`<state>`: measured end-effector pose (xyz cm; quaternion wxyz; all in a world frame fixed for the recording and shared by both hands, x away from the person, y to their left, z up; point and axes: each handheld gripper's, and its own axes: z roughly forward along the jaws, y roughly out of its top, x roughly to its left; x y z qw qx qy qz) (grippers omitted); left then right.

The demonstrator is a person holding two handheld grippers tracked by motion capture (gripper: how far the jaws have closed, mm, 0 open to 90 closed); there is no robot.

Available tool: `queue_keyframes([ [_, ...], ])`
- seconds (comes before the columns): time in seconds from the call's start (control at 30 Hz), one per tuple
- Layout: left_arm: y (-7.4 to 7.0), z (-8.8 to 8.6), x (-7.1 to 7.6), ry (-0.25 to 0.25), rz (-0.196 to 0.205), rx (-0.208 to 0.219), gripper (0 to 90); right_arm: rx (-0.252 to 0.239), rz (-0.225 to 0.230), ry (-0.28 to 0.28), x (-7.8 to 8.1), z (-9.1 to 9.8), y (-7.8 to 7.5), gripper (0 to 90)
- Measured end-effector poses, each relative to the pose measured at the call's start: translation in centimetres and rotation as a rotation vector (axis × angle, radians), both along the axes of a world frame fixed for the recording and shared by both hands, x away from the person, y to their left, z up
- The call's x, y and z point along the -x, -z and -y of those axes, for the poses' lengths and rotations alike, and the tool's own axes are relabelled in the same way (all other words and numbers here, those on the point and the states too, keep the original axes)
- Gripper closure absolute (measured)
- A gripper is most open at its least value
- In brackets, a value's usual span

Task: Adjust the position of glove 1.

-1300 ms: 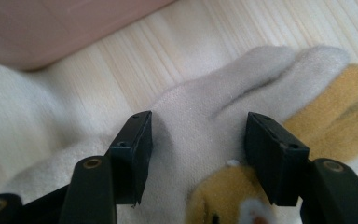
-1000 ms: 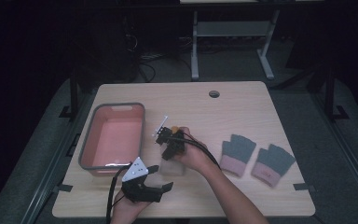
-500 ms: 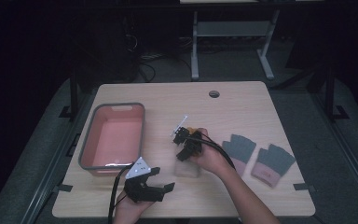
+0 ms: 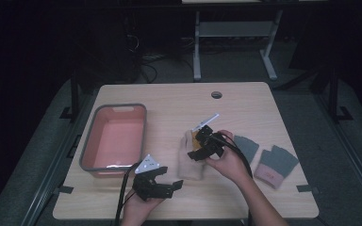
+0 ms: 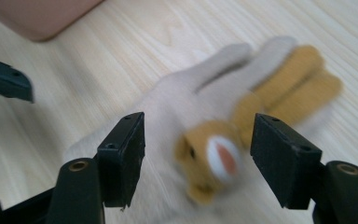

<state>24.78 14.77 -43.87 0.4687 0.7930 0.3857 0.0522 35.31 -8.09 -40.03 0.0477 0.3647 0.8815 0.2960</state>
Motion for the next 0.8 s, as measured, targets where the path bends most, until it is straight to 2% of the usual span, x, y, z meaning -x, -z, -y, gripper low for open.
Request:
queue_keyframes([
  [0.03,-0.1,0.4,-0.5,-0.003,-0.018,0.000,17.9,-0.015,-0.008,0.018,0.1,0.5,0.0,35.0],
  [0.07,-0.1,0.4,-0.5,-0.003,-0.018,0.000,17.9,-0.024,-0.015,0.034,0.2,1.0,0.0,35.0],
  [0.1,-0.2,0.8,-1.2,-0.001,-0.036,0.006,17.9,-0.036,-0.017,0.048,0.4,1.4,0.1,34.9],
  [0.17,-0.2,1.0,-1.6,-0.001,-0.045,0.014,17.8,-0.046,-0.023,0.059,0.5,1.8,0.2,34.9],
  [0.2,-0.2,1.3,-2.3,-0.007,-0.074,0.021,16.8,-0.063,-0.043,0.088,0.7,2.4,0.5,34.9],
  [0.23,-0.3,1.5,-2.7,-0.011,-0.086,0.025,16.8,-0.076,-0.047,0.097,0.9,2.6,0.7,34.9],
  [0.27,-0.3,1.5,-2.7,-0.011,-0.086,0.025,16.8,-0.076,-0.047,0.097,0.9,2.6,0.7,34.9],
  [0.3,-0.2,1.7,-3.5,-0.019,-0.121,0.041,16.8,-0.093,-0.063,0.113,1.0,3.0,1.1,35.0],
  [0.33,-0.2,1.8,-3.9,-0.022,-0.138,0.043,16.8,-0.099,-0.074,0.119,1.1,3.1,1.3,34.9],
  [0.43,0.0,1.8,-5.1,-0.043,-0.177,0.049,16.9,-0.138,-0.103,0.131,1.3,3.4,1.8,35.0],
  [0.47,0.0,1.8,-5.1,-0.043,-0.177,0.049,16.9,-0.150,-0.112,0.131,1.4,3.5,2.0,35.0],
  [0.5,0.2,1.8,-5.7,-0.061,-0.204,0.059,16.9,-0.155,-0.108,0.131,1.4,3.5,2.2,35.0],
  [0.53,0.2,1.8,-5.7,-0.061,-0.204,0.059,16.9,-0.157,-0.106,0.140,1.5,3.5,2.4,35.0],
  [0.57,0.4,1.7,-6.1,-0.069,-0.230,0.069,16.9,-0.160,-0.115,0.142,1.6,3.6,2.5,35.0],
  [0.6,0.4,1.7,-6.1,-0.069,-0.230,0.069,16.9,-0.170,-0.121,0.144,1.6,3.7,2.7,35.1],
  [0.67,0.7,1.9,-6.5,-0.088,-0.260,0.056,17.5,-0.184,-0.128,0.153,1.5,3.9,3.2,35.5],
  [0.73,0.9,2.1,-6.7,-0.098,-0.269,0.045,18.0,-0.202,-0.155,0.171,1.5,4.0,3.6,36.7],
  [0.8,1.0,2.3,-6.9,-0.097,-0.270,0.043,22.9,-0.216,-0.167,0.180,1.5,4.0,3.9,37.1],
])
